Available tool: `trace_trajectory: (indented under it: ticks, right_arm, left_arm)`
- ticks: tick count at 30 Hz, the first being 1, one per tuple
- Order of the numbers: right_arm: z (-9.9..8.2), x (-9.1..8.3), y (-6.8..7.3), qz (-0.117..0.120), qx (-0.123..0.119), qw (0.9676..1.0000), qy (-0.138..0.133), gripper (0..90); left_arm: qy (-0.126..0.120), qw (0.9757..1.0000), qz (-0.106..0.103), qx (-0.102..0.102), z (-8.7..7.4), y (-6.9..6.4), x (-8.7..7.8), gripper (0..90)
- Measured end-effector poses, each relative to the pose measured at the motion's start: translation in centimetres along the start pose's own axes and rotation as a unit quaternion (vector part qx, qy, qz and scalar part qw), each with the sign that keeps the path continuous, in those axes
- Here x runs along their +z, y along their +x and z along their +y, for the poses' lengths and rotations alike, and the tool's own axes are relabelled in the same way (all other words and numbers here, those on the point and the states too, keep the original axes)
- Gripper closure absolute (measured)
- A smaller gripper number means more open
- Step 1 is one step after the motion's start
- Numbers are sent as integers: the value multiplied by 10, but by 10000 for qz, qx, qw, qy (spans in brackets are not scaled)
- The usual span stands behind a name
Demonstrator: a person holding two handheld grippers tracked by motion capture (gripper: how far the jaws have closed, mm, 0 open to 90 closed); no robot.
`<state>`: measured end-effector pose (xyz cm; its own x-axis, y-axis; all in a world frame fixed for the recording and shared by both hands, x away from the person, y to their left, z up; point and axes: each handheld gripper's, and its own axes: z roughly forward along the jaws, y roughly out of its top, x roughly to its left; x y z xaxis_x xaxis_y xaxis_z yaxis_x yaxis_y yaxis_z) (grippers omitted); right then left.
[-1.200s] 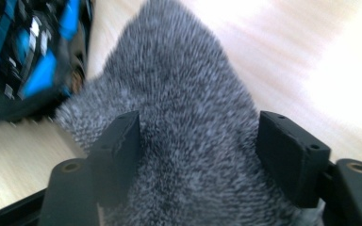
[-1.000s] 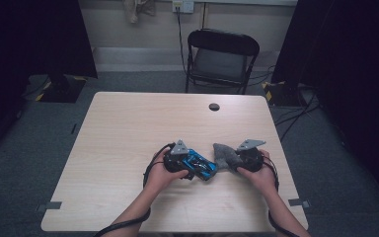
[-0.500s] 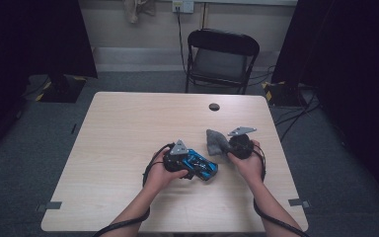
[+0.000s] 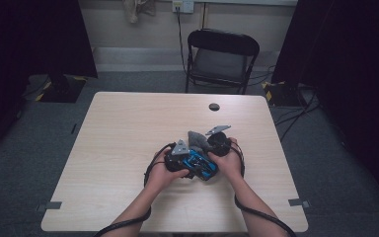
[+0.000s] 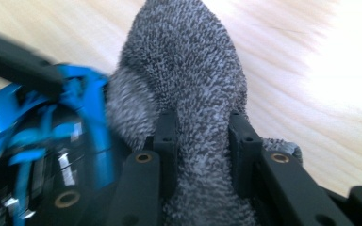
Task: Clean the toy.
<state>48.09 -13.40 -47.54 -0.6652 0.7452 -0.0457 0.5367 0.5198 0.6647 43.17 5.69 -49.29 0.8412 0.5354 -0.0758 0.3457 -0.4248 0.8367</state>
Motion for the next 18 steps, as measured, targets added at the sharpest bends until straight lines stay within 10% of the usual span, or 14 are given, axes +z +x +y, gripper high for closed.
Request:
trace_trajectory:
  ticks: [18]
  right_arm:
    - [-33,-34,-7,359,174,9992,-102,705]
  left_arm:
    - [134,9999,-10,14,4,-1,1,147]
